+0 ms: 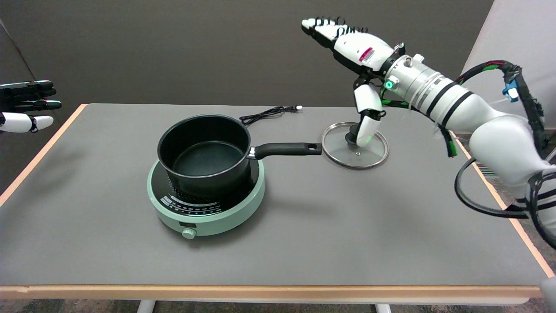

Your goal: Place the pot lid onto the table.

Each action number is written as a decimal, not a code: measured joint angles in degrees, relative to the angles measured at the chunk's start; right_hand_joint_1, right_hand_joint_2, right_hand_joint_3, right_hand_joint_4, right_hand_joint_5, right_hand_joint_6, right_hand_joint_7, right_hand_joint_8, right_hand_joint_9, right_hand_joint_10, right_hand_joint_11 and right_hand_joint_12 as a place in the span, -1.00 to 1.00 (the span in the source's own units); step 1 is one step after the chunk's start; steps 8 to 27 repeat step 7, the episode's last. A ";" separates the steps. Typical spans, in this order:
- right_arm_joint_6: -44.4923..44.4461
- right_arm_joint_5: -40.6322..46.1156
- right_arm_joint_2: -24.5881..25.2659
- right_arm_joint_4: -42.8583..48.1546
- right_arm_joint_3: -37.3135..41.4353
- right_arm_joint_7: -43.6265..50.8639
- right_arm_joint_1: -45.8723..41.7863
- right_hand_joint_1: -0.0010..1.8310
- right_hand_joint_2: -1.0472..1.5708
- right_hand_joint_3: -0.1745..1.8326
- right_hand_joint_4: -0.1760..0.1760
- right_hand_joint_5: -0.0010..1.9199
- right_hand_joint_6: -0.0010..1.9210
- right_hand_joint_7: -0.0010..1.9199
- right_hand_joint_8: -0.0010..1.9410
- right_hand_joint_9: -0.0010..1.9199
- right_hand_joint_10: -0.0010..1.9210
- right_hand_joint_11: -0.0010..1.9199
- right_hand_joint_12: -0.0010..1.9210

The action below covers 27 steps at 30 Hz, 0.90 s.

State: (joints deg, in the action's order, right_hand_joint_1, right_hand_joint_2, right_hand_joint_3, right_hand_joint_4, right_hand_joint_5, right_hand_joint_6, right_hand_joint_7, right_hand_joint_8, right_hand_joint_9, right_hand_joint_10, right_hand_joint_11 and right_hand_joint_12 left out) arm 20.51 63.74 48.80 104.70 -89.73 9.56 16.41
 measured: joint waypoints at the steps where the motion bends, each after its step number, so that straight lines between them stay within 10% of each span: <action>1: -1.29 -0.31 0.38 0.21 -0.25 0.44 -0.24 0.35 -1.00 0.00 -0.56 -0.98 -0.98 -0.98 -0.98 -0.98 -0.98 -0.98 -0.98; 27: -9.33 -2.53 3.68 1.32 -2.16 4.46 -2.56 0.36 -1.00 0.02 -0.38 -0.98 -0.98 -0.98 -0.98 -0.98 -0.98 -0.98 -0.98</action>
